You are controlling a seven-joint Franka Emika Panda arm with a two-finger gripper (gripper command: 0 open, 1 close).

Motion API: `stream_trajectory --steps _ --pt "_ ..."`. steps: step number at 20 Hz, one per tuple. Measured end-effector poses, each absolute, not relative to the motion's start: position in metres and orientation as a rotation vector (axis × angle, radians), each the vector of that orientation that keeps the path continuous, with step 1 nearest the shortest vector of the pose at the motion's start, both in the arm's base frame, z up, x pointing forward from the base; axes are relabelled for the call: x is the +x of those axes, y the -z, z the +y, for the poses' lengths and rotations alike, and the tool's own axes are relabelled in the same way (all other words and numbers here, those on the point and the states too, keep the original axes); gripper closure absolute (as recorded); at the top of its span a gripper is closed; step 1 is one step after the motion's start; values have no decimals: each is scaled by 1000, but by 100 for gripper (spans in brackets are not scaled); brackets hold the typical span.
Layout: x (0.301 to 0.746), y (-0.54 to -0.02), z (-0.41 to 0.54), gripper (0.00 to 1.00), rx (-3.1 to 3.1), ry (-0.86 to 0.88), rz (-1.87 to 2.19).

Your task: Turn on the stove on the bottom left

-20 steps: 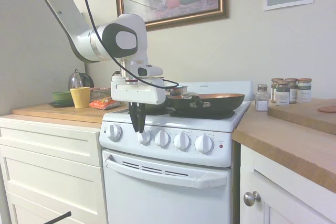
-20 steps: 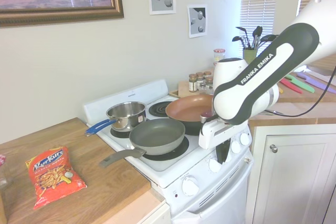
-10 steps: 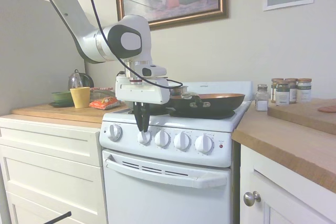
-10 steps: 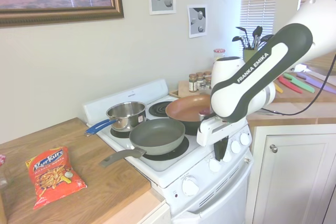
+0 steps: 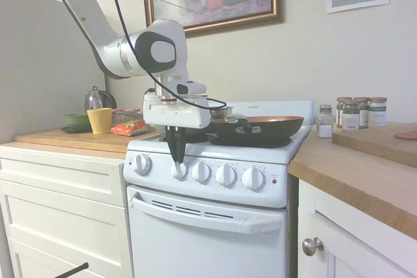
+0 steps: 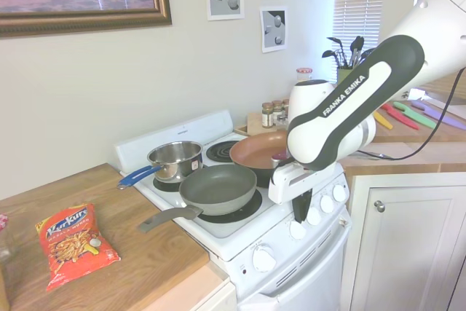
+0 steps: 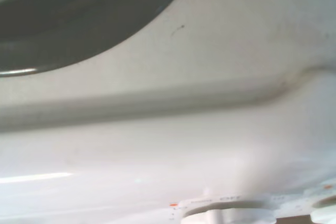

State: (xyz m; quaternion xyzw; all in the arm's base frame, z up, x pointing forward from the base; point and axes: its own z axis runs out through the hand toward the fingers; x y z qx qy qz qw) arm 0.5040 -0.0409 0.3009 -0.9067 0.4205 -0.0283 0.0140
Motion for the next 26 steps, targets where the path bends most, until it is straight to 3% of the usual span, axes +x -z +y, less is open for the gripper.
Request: stream_trajectory --steps 26 --pt "511 -289 -28 100 -2799 37 1318"
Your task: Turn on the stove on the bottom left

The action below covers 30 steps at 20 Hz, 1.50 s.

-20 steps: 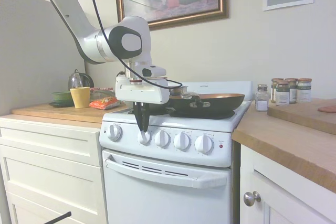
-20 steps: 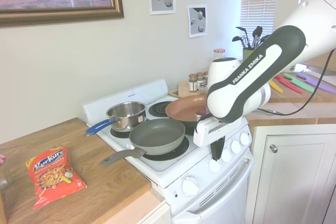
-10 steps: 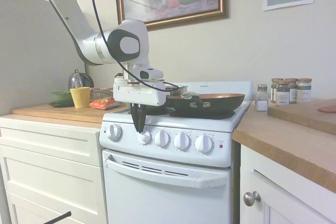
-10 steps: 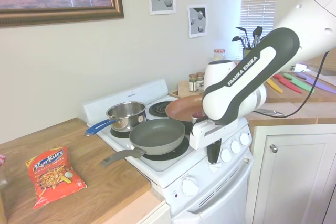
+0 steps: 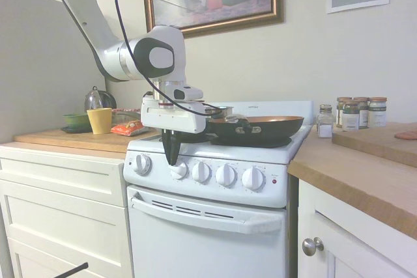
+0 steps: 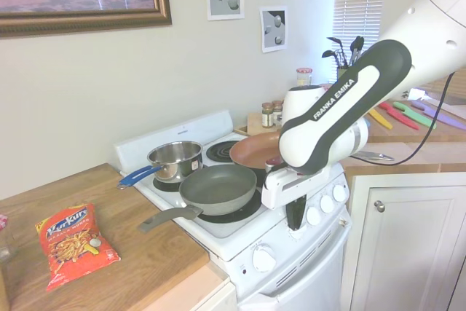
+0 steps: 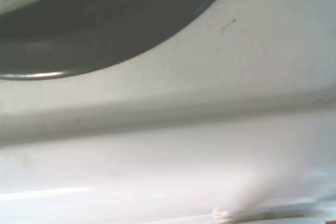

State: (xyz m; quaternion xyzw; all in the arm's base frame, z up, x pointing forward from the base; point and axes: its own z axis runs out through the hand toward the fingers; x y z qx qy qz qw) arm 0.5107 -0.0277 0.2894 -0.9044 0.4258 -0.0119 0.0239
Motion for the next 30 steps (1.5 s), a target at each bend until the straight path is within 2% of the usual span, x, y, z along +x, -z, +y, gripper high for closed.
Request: stream_trajectory --steps 30 --pt "509 -264 -15 100 -2893 44 1360"
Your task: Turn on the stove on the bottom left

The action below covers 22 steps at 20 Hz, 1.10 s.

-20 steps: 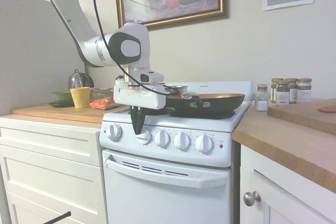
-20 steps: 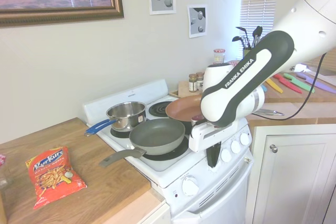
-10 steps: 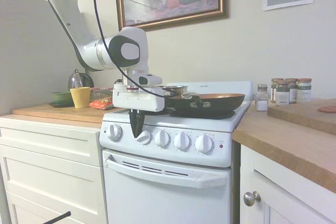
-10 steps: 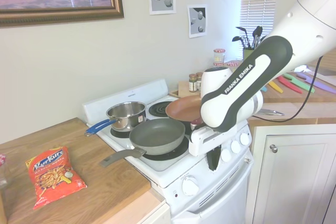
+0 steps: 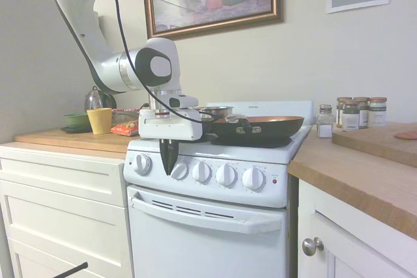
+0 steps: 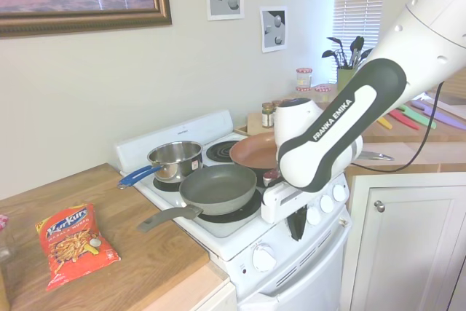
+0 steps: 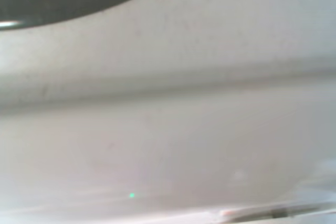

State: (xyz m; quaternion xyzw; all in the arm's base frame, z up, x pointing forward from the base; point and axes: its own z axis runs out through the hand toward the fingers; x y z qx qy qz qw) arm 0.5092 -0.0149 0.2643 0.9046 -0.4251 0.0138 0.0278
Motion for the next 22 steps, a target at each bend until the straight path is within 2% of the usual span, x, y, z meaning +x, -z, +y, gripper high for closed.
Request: stream_trajectory --steps 22 --pt "499 -253 0 100 2750 -158 -1275"
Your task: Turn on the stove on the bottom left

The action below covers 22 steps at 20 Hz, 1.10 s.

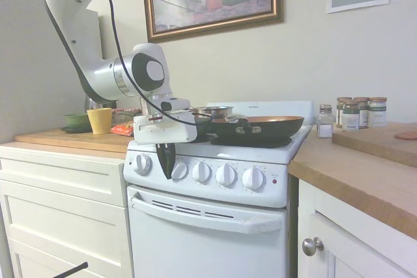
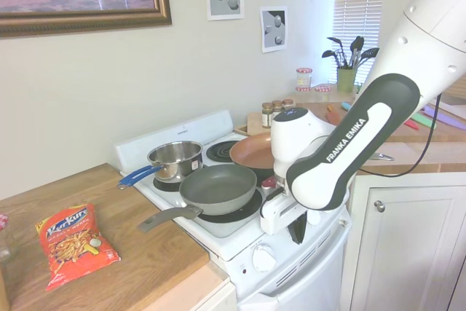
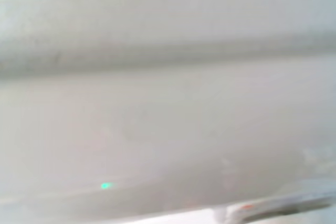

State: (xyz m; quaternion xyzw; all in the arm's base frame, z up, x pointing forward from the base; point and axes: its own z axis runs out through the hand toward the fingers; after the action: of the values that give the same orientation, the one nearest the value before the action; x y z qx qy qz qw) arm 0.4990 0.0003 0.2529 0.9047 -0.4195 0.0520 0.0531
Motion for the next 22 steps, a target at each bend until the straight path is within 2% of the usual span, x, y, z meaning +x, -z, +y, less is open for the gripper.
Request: stream_trajectory --steps 11,17,18,22 --pt "494 -260 36 100 2791 -204 -1248" --pt "462 -271 42 100 2807 -253 -1302" --pt "456 -273 40 0 2806 -252 -1321" --pt "436 -281 39 0 2804 -252 -1363"
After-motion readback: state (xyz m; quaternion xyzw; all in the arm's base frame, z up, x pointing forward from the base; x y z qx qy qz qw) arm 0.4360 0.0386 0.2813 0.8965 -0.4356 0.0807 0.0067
